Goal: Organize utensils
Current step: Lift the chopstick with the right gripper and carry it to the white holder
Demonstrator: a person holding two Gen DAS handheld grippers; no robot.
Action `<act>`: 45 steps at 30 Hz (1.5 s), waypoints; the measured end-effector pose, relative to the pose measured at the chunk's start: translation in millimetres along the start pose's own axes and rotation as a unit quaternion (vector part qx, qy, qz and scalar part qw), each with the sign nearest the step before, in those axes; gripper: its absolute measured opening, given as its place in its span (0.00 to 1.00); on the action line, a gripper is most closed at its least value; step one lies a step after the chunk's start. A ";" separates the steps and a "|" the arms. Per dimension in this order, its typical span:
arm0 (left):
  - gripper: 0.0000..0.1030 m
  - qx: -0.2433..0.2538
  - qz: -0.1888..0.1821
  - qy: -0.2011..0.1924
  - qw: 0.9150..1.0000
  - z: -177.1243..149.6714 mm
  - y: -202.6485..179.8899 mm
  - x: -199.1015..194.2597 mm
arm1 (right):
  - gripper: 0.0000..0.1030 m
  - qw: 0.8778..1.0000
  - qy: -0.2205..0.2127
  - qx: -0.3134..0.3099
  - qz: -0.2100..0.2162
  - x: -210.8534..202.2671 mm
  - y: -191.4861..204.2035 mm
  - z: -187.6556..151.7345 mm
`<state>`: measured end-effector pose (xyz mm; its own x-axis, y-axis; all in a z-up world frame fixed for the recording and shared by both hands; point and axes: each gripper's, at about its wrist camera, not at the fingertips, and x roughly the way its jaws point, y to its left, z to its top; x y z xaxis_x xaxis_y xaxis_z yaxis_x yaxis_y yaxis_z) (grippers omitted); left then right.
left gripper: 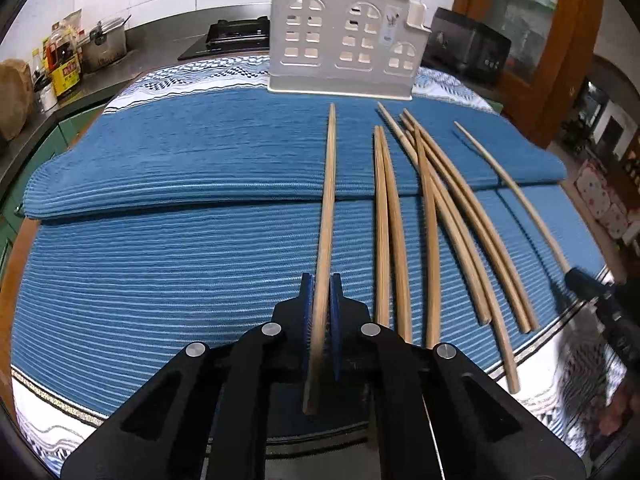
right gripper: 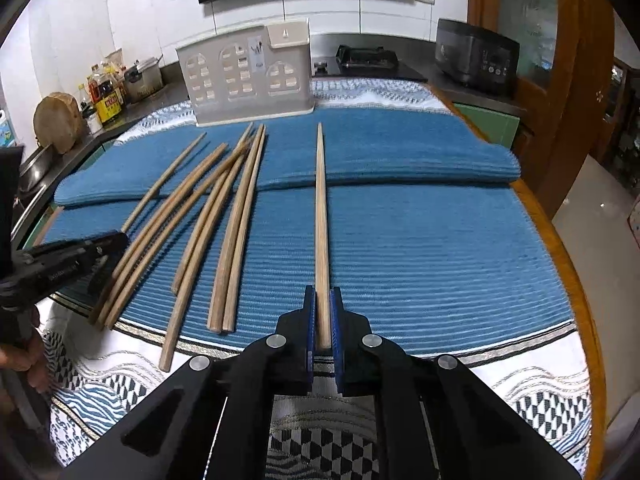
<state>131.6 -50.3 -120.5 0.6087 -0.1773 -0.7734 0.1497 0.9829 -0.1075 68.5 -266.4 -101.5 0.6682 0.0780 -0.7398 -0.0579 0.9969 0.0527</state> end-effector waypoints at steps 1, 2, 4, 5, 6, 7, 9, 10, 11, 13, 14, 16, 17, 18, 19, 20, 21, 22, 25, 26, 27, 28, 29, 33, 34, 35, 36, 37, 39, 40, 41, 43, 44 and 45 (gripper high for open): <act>0.07 0.003 0.003 0.001 1.000 0.4 -1.4 0.3 | 0.07 1.000 -0.004 0.000 0.000 -3.5 -0.2 1.5; 0.07 0.001 0.002 0.002 1.000 0.3 -0.8 -0.5 | 0.07 1.000 -0.008 -0.001 0.001 -6.1 -0.4 1.9; 0.10 -0.002 -0.002 0.003 1.000 0.5 0.3 -0.1 | 0.07 1.000 -0.018 -0.002 0.000 -13.0 -0.5 5.1; 0.11 0.001 -0.001 0.004 1.000 0.8 -0.5 0.2 | 0.07 1.000 -0.021 -0.004 0.000 -15.2 0.1 6.9; 0.11 0.004 0.001 0.004 1.000 0.8 -1.3 0.3 | 0.07 1.000 -0.026 -0.005 0.000 -18.3 0.4 9.0; 0.11 0.011 0.004 0.005 1.000 1.0 -2.5 0.8 | 0.07 1.000 -0.029 -0.006 0.000 -20.4 1.2 9.9; 0.10 0.020 0.004 0.005 1.000 1.1 -3.3 0.7 | 0.07 0.999 -0.037 -0.012 0.000 -25.4 1.8 14.7; 0.08 0.017 -0.001 0.007 1.000 2.1 -1.8 1.0 | 0.07 0.999 -0.040 -0.015 0.000 -27.3 2.4 17.2; 0.08 0.013 -0.003 0.009 1.000 2.8 -1.0 1.1 | 0.07 0.999 -0.042 -0.017 -0.001 -28.8 2.7 18.8; 0.06 0.012 -0.002 0.008 1.000 4.0 0.0 0.3 | 0.07 0.998 -0.050 -0.024 -0.002 -34.0 2.8 24.9; 0.06 0.014 -0.003 0.006 1.000 4.7 -0.5 -1.1 | 0.07 0.998 -0.053 -0.026 -0.002 -36.1 2.9 27.3; 0.06 0.018 -0.002 0.000 1.000 5.4 -0.4 -5.4 | 0.07 0.997 -0.063 -0.034 -0.002 -43.1 2.5 35.2; 0.06 0.016 -0.004 -0.004 1.000 6.2 0.9 -8.0 | 0.07 0.997 -0.066 -0.037 -0.002 -45.7 2.4 38.3; 0.06 0.013 -0.006 -0.007 1.000 7.3 1.8 -10.7 | 0.07 0.996 -0.072 -0.042 -0.002 -49.3 2.7 42.6; 0.06 0.010 -0.009 -0.012 1.000 9.0 3.3 -14.5 | 0.07 0.996 -0.077 -0.046 -0.002 -52.3 2.7 46.9; 0.06 0.010 -0.011 -0.016 1.000 10.4 3.9 -17.9 | 0.07 0.996 -0.080 -0.049 0.000 -54.3 2.6 49.7; 0.06 0.011 -0.012 -0.022 1.000 12.5 3.9 -22.0 | 0.07 0.995 -0.084 -0.052 0.001 -57.3 2.3 54.4; 0.05 0.012 -0.013 -0.029 0.999 15.0 3.9 -26.3 | 0.07 0.994 -0.089 -0.057 0.002 -60.0 2.3 59.3; 0.05 0.012 -0.019 -0.045 0.999 22.1 6.4 -36.9 | 0.07 0.992 -0.103 -0.069 0.000 -67.5 1.1 74.2; 0.05 0.012 -0.022 -0.052 0.998 26.4 7.4 -41.4 | 0.07 0.992 -0.107 -0.072 0.002 -70.4 0.8 80.1; 0.05 0.011 -0.026 -0.057 0.998 29.2 8.2 -43.9 | 0.07 0.991 -0.110 -0.074 0.005 -72.5 0.5 86.0; 0.05 0.010 -0.029 -0.061 0.998 33.0 9.4 -46.2 | 0.07 0.991 -0.114 -0.076 0.010 -75.5 0.3 93.1; 0.05 0.010 -0.030 -0.064 0.997 36.6 9.9 -47.6 | 0.07 0.990 -0.116 -0.080 0.012 -77.8 0.8 98.5; 0.05 0.012 -0.038 -0.068 0.997 48.3 12.7 -50.0 | 0.07 0.988 -0.122 -0.097 0.020 -83.1 4.0 125.3; 0.05 0.013 -0.037 -0.067 0.997 50.1 13.1 -49.8 | 0.07 0.987 -0.125 -0.101 0.019 -84.4 5.1 132.7; 0.05 0.015 -0.038 -0.062 0.997 49.7 13.0 -48.0 | 0.07 0.986 -0.128 -0.104 0.018 -86.1 5.9 137.1; 0.05 0.015 -0.042 -0.055 0.997 48.7 13.4 -46.2 | 0.07 0.986 -0.128 -0.106 0.019 -86.0 6.7 140.4; 0.05 0.014 -0.052 -0.046 0.997 46.1 13.7 -43.3 | 0.07 0.985 -0.130 -0.109 0.020 -87.4 8.0 145.5; 0.06 0.015 -0.064 -0.029 0.997 39.6 14.0 -37.5 | 0.07 0.984 -0.133 -0.113 0.021 -89.1 9.1 150.7; 0.06 0.015 -0.061 -0.024 0.998 35.6 13.6 -35.2 | 0.07 0.984 -0.136 -0.117 0.021 -91.0 10.5 154.3; 0.10 0.016 -0.056 -0.019 0.998 30.6 13.7 -32.6 | 0.07 0.983 -0.138 -0.119 0.021 -92.3 11.3 156.1; 0.15 0.018 -0.052 -0.008 0.998 20.2 14.0 -27.7 | 0.07 0.982 -0.141 -0.123 0.022 -94.7 13.3 159.8; 0.19 0.018 -0.050 -0.005 0.999 15.2 14.5 -26.2 | 0.07 0.982 -0.142 -0.125 0.021 -95.2 13.6 161.2; 0.22 0.018 -0.048 -0.001 0.999 11.3 15.2 -24.4 | 0.07 0.981 -0.144 -0.128 0.020 -96.2 14.7 162.6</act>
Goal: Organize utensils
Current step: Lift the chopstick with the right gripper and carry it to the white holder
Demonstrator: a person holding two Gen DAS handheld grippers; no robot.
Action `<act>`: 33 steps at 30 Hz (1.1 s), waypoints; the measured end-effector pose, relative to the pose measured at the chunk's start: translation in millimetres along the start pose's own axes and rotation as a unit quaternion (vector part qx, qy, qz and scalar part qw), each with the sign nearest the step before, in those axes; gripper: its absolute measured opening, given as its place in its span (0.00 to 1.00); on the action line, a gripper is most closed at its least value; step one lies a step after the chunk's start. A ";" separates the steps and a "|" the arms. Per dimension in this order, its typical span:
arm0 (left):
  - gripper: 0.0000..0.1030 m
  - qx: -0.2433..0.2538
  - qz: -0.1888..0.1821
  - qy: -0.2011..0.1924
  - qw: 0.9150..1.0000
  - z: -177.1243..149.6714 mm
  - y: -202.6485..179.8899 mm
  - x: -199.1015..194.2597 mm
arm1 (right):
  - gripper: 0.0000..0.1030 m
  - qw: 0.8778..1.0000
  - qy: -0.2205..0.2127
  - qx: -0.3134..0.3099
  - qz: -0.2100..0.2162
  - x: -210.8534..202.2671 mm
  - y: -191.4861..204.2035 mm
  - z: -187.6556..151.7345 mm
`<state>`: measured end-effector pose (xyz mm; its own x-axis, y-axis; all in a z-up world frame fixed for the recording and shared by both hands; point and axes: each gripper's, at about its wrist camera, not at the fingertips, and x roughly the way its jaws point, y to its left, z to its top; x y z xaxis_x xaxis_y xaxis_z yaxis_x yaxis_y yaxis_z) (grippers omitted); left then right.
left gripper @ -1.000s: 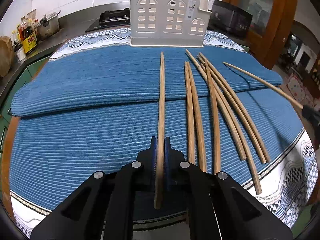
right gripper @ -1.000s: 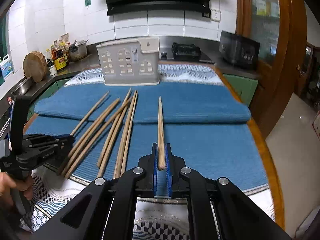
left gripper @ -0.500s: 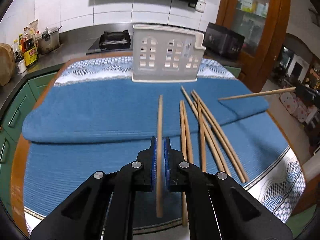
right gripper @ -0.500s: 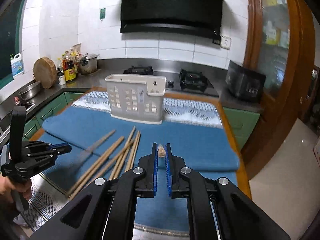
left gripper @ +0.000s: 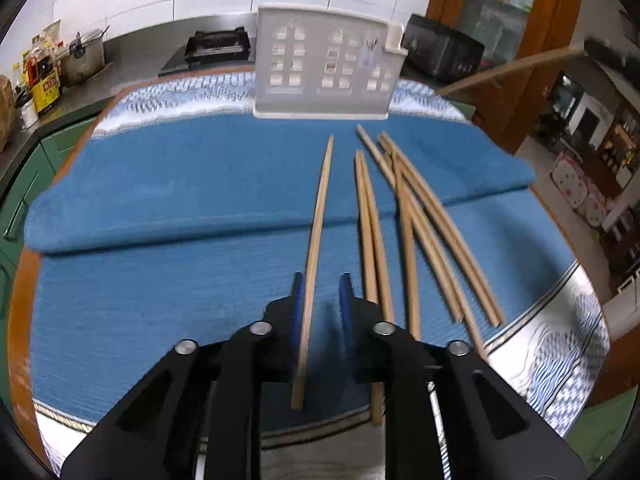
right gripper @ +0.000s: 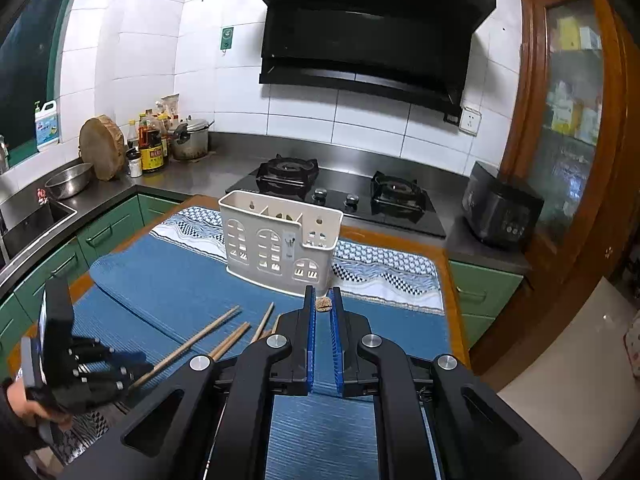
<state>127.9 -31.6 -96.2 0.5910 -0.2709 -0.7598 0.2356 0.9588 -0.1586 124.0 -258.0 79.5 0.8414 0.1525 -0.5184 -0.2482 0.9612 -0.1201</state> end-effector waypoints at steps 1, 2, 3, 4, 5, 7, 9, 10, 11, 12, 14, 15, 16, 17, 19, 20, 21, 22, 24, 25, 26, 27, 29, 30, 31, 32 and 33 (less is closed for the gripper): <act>0.25 -0.002 0.003 0.005 1.000 -5.6 0.7 2.6 | 0.07 1.000 -0.001 -0.002 -0.001 0.1 0.0 1.4; 0.27 -0.003 0.006 0.008 1.000 -8.8 1.5 4.2 | 0.07 1.000 -0.002 -0.005 0.000 -0.2 0.5 2.6; 0.27 -0.003 0.012 0.010 1.000 -12.4 2.2 6.2 | 0.07 1.000 -0.003 -0.006 0.000 -0.6 1.2 3.1; 0.27 -0.005 0.017 0.012 1.000 -15.3 3.4 8.0 | 0.07 1.000 -0.004 -0.008 -0.001 -1.1 2.0 4.1; 0.27 -0.008 0.017 0.014 1.000 -16.6 5.4 9.4 | 0.07 1.000 -0.004 -0.010 0.000 -1.5 2.5 4.0; 0.27 -0.011 0.017 0.016 1.000 -18.8 8.0 12.8 | 0.07 1.000 -0.005 -0.013 -0.001 -2.2 3.7 4.8; 0.26 0.002 0.022 0.012 1.000 -20.2 6.1 14.0 | 0.07 1.000 -0.004 -0.016 -0.002 -2.6 5.7 4.8; 0.23 0.008 0.028 0.011 1.000 -20.3 4.6 14.4 | 0.07 1.000 -0.004 -0.018 -0.002 -2.4 7.0 5.2; 0.19 0.014 0.036 0.010 0.999 -20.2 3.2 14.8 | 0.07 1.000 -0.004 -0.019 -0.002 -2.9 8.5 5.5; 0.16 0.019 0.043 0.010 0.999 -20.0 1.8 14.7 | 0.07 1.000 -0.004 -0.021 -0.003 -2.7 8.9 6.5; 0.07 0.019 0.040 0.010 0.999 -18.6 1.2 13.7 | 0.07 1.000 -0.004 -0.025 -0.004 -2.8 10.3 8.9; 0.06 0.020 0.038 0.009 0.999 -17.1 0.6 12.0 | 0.07 1.000 -0.004 -0.027 -0.005 -2.8 10.1 10.0; 0.06 0.024 0.038 0.006 0.999 -15.4 -0.5 9.5 | 0.07 1.000 -0.004 -0.030 -0.007 -2.9 10.5 11.9; 0.06 0.026 0.036 0.003 0.999 -13.6 -1.7 7.4 | 0.07 0.999 -0.004 -0.031 -0.007 -2.7 10.6 13.8; 0.05 0.021 0.027 -0.006 0.999 -8.4 -1.9 1.0 | 0.07 0.999 -0.005 -0.033 -0.007 -3.3 9.7 16.1; 0.05 0.016 0.019 -0.010 1.000 -6.7 -1.8 -2.5 | 0.07 0.999 -0.007 -0.035 -0.008 -4.2 9.6 18.1; 0.05 0.012 0.014 -0.016 1.000 -4.0 -1.3 -6.4 | 0.07 0.999 -0.008 -0.036 -0.009 -5.0 9.6 19.9; 0.05 0.011 0.014 -0.021 1.000 -2.0 -1.3 -9.0 | 0.07 0.999 -0.010 -0.037 -0.009 -5.7 9.5 21.4; 0.05 0.006 0.007 -0.035 0.999 3.9 -0.6 -17.1 | 0.07 0.999 -0.011 -0.038 -0.008 -6.7 9.1 24.3; 0.05 0.001 0.000 -0.041 0.999 7.3 -0.1 -21.9 | 0.07 0.999 -0.013 -0.039 -0.008 -7.4 9.0 25.8; 0.05 0.000 -0.003 -0.047 0.999 9.7 -0.2 -25.5 | 0.07 0.999 -0.015 -0.041 -0.009 -8.5 9.1 27.9; 0.05 0.000 -0.004 -0.055 0.998 13.4 -0.3 -30.0 | 0.07 0.999 -0.017 -0.041 -0.008 -9.4 8.9 29.4; 0.05 -0.002 -0.012 -0.069 0.998 23.0 -1.0 -39.1 | 0.07 0.999 -0.021 -0.038 -0.005 -11.2 7.0 35.0; 0.05 -0.003 -0.015 -0.074 0.997 25.0 -2.2 -43.0 | 0.07 0.999 -0.022 -0.037 -0.005 -11.4 6.2 37.3; 0.05 -0.004 -0.018 -0.079 0.997 29.0 -1.7 -45.5 | 0.07 0.999 -0.024 -0.037 -0.003 -11.9 5.2 41.1; 0.05 -0.005 -0.021 -0.085 0.996 34.6 -1.7 -48.9 | 0.07 0.999 -0.024 -0.036 -0.002 -12.1 5.4 43.6; 0.05 -0.004 -0.021 -0.091 0.996 39.7 -1.8 -52.1 | 0.07 0.999 -0.025 -0.035 -0.001 -11.9 4.4 47.7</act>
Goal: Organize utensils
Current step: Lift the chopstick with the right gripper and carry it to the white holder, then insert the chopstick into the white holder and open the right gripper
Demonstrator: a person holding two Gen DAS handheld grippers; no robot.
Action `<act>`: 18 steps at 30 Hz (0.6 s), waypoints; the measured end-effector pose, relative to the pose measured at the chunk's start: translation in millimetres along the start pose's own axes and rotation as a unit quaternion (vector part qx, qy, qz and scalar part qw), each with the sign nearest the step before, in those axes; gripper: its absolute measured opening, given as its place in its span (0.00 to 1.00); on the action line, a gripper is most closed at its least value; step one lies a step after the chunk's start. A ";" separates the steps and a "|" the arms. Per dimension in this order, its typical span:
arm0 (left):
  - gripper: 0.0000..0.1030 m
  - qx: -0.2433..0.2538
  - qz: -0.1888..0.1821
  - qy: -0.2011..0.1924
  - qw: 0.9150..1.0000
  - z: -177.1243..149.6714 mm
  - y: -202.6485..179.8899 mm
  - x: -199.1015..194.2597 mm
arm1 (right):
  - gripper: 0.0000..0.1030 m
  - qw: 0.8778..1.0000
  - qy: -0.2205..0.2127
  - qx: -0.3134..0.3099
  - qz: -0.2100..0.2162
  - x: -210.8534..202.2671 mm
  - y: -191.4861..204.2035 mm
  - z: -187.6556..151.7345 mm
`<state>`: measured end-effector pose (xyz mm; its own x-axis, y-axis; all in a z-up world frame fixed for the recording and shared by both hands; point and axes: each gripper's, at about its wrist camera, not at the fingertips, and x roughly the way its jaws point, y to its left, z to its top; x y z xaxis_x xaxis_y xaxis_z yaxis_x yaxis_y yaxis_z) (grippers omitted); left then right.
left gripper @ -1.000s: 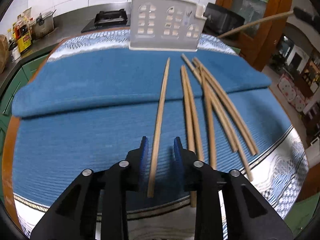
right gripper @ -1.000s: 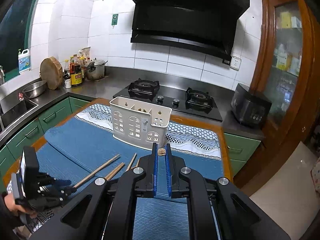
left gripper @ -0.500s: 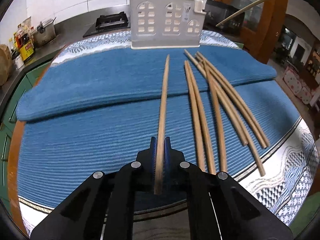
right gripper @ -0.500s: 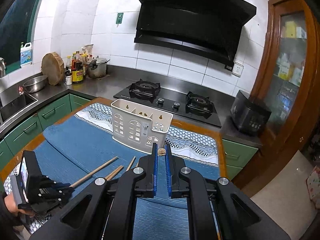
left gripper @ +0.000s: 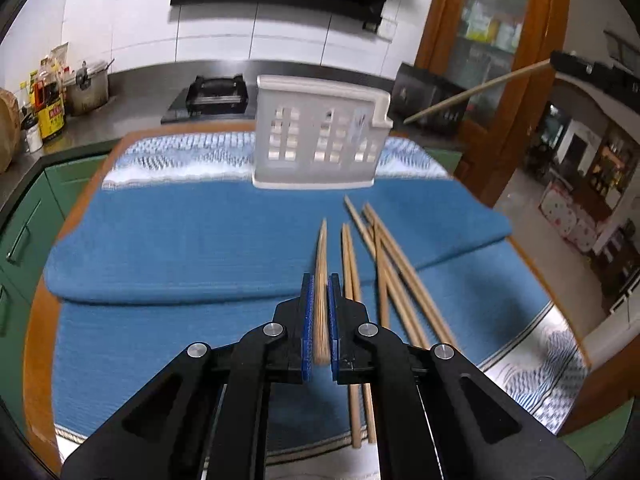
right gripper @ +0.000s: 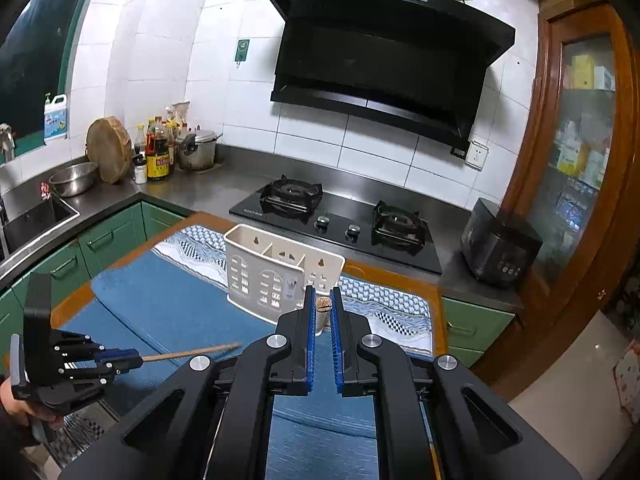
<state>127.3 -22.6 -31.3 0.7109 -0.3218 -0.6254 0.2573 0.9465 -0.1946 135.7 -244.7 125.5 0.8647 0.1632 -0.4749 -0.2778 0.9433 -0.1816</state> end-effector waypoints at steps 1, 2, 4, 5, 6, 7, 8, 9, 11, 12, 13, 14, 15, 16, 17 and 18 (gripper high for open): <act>0.05 0.001 -0.003 -0.005 1.000 5.4 -0.2 -1.9 | 0.07 1.000 -0.002 0.000 0.000 -0.1 -1.6 4.7; 0.05 0.002 -0.004 -0.010 1.000 10.9 -0.8 -3.2 | 0.07 1.000 -0.004 0.001 0.002 -0.3 -3.1 8.1; 0.05 0.004 -0.007 -0.015 1.000 18.9 -0.6 -4.4 | 0.07 1.000 -0.005 0.006 0.008 0.9 -7.6 19.2; 0.05 0.007 -0.007 -0.018 1.000 24.8 -1.6 -4.3 | 0.07 1.000 -0.005 0.006 0.008 1.8 -8.6 23.5; 0.05 0.009 -0.006 -0.021 1.000 29.9 -2.4 -4.1 | 0.07 1.000 -0.005 0.008 0.008 2.7 -9.9 29.5; 0.05 0.011 -0.006 -0.024 1.000 35.4 -3.5 -3.8 | 0.07 1.000 -0.004 0.011 0.011 4.4 -12.7 36.1; 0.05 0.013 -0.006 -0.027 1.000 39.0 -4.1 -3.2 | 0.07 1.000 -0.002 0.013 0.014 6.8 -15.0 41.0; 0.05 0.014 -0.006 -0.029 0.999 43.4 -4.4 -2.7 | 0.07 1.000 -0.001 0.014 0.015 8.5 -16.3 44.9; 0.05 0.022 -0.005 -0.034 0.999 55.0 -6.4 -0.3 | 0.07 1.000 0.006 0.013 0.017 13.4 -18.6 52.9; 0.05 0.025 -0.004 -0.035 0.999 59.2 -7.0 0.3 | 0.07 1.000 0.011 0.015 0.018 17.7 -20.8 56.8; 0.05 0.028 -0.004 -0.036 0.999 63.1 -7.5 0.4 | 0.07 1.000 0.014 0.016 0.018 20.8 -22.2 59.1; 0.05 0.032 -0.003 -0.040 0.999 69.4 -8.4 0.3 | 0.07 1.000 0.019 0.015 0.014 26.8 -23.6 62.4; 0.05 0.034 -0.002 -0.043 0.999 72.9 -8.6 -0.4 | 0.07 0.999 0.025 0.015 0.014 32.3 -24.6 65.1; 0.05 0.035 -0.002 -0.045 0.998 77.1 -8.1 -0.9 | 0.07 0.999 0.029 0.016 0.014 36.3 -24.5 66.5; 0.05 0.037 -0.002 -0.049 0.998 81.9 -8.0 -2.2 | 0.07 0.999 0.039 0.015 0.016 45.1 -25.2 68.8; 0.05 0.039 -0.001 -0.052 0.998 86.5 -8.2 -3.4 | 0.07 0.999 0.045 0.014 0.018 52.0 -25.2 70.5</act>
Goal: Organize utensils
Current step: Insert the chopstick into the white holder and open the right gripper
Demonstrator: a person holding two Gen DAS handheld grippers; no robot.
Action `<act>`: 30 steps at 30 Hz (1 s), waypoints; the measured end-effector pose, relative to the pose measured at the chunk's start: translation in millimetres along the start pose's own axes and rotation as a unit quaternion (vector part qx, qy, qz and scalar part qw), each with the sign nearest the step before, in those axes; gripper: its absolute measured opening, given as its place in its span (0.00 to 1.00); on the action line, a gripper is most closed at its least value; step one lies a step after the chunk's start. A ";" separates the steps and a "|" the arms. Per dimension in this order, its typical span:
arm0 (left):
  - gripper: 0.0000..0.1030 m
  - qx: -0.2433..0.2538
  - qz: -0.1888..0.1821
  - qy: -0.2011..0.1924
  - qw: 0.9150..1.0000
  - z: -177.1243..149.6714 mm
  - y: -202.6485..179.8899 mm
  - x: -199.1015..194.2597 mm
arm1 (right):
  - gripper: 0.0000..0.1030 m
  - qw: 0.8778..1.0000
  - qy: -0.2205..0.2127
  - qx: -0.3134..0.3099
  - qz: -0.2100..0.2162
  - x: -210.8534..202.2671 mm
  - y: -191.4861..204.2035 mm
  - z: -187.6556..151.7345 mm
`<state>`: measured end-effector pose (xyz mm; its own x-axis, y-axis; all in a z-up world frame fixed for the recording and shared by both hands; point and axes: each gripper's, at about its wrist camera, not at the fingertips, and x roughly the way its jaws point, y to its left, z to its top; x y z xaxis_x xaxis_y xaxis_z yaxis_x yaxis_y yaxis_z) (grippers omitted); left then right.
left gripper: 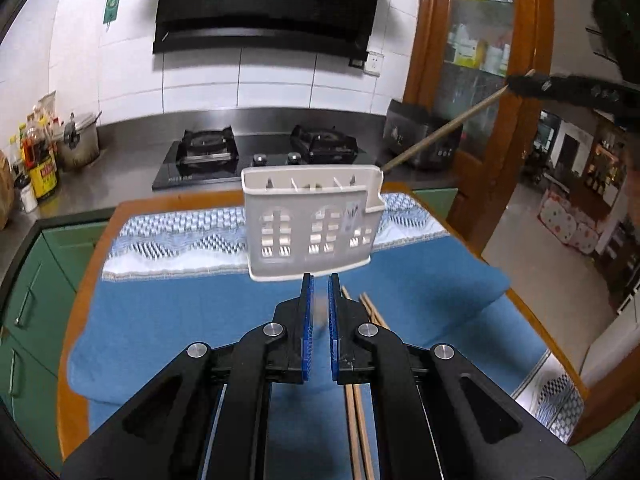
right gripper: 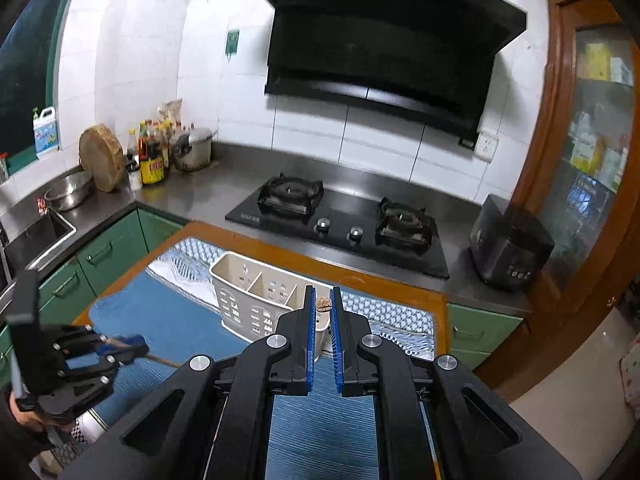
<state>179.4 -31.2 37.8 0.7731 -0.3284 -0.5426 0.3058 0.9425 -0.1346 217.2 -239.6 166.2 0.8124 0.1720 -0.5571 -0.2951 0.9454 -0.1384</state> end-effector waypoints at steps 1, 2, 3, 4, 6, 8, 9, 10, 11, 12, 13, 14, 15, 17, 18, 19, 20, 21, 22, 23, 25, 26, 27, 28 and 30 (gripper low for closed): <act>0.05 0.003 -0.001 -0.002 1.000 4.3 0.4 -0.7 | 0.07 1.000 0.003 0.000 0.001 4.7 0.4 1.6; 0.05 0.006 0.001 -0.003 1.000 7.6 0.1 -0.9 | 0.07 1.000 0.011 -0.004 0.001 13.6 2.0 4.0; 0.05 0.010 0.002 -0.005 1.000 11.8 -0.5 -1.2 | 0.07 1.000 0.018 -0.007 0.004 18.8 3.2 5.2; 0.05 0.011 0.000 -0.005 1.000 14.5 -0.6 -1.3 | 0.07 1.000 0.026 -0.008 0.008 25.5 4.5 6.0; 0.05 0.015 0.001 -0.007 1.000 20.7 -1.2 -1.4 | 0.07 0.999 0.048 -0.012 0.010 42.8 8.2 6.9; 0.05 0.019 0.002 -0.005 1.000 22.2 -1.0 -1.3 | 0.07 0.998 0.063 -0.015 0.006 56.5 10.4 7.2; 0.05 0.019 0.004 -0.003 1.000 21.6 -0.1 -1.2 | 0.07 0.997 0.070 -0.015 0.006 62.3 10.6 6.5; 0.05 0.018 0.003 0.000 1.000 20.1 0.4 -0.7 | 0.07 0.997 0.076 -0.014 0.009 66.9 10.8 5.4; 0.05 0.017 -0.003 0.009 1.000 16.8 2.1 0.2 | 0.07 0.997 0.081 -0.011 0.012 71.7 10.9 4.7; 0.05 0.017 -0.008 0.014 1.000 14.8 2.5 1.4 | 0.07 0.996 0.084 -0.012 0.011 74.7 10.9 4.0; 0.06 0.020 -0.010 0.024 0.999 9.3 2.9 2.5 | 0.07 0.996 0.087 -0.012 0.011 78.0 11.3 2.6; 0.06 0.021 -0.007 0.030 0.999 3.9 3.5 2.8 | 0.07 0.996 0.089 -0.011 0.012 79.7 11.3 1.7; 0.06 0.020 -0.010 0.037 0.999 -2.0 4.1 3.4 | 0.07 0.996 0.092 -0.010 0.013 81.9 11.7 0.4; 0.06 0.012 -0.016 0.050 0.999 -15.0 7.4 3.8 | 0.07 0.996 0.093 -0.013 0.009 84.9 13.2 -1.3; 0.06 0.011 -0.020 0.058 0.998 -22.7 8.9 3.9 | 0.07 0.996 0.093 -0.012 0.010 86.3 13.9 -2.0; 0.06 0.011 -0.021 0.063 0.998 -28.2 10.0 4.3 | 0.07 0.995 0.094 -0.011 0.011 88.0 14.5 -2.2; 0.06 0.009 -0.022 0.073 0.997 -36.3 11.8 5.0 | 0.07 0.995 0.094 -0.012 0.010 89.0 14.2 -2.3; 0.06 0.008 -0.024 0.083 0.996 -44.3 13.5 5.9 | 0.07 0.995 0.094 -0.014 0.009 89.8 14.0 -2.4; 0.06 0.006 -0.026 0.090 0.996 -52.8 15.1 6.1 | 0.07 0.996 0.093 -0.013 0.009 89.9 14.3 -2.8; 0.06 0.004 -0.025 0.096 0.995 -58.5 16.5 6.7 | 0.07 0.996 0.092 -0.013 0.010 90.6 14.2 -2.1; 0.09 -0.004 -0.031 0.115 0.993 -77.1 20.0 8.7 | 0.08 0.996 0.087 -0.011 0.010 89.1 13.8 -2.1; 0.09 -0.008 -0.029 0.121 0.992 -84.5 20.9 9.5 | 0.08 0.996 0.084 -0.011 0.010 88.0 13.6 -2.0; 0.09 -0.012 -0.030 0.130 0.991 -94.6 22.0 10.8 | 0.09 0.996 0.083 -0.011 0.010 87.1 13.5 -2.1; 0.09 -0.014 -0.032 0.137 0.990 -101.8 21.9 12.0 | 0.12 0.997 0.081 -0.012 0.011 85.3 13.8 -2.3; 0.12 -0.015 -0.032 0.153 0.988 -117.8 20.3 15.9 | 0.13 0.997 0.076 -0.014 0.007 82.4 13.6 -2.2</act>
<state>132.5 -10.0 -71.2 0.5473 -0.3582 -0.7564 0.3288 0.9231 -0.1992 279.0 -213.2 116.6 0.7230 0.1391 -0.6767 -0.3213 0.9348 -0.1512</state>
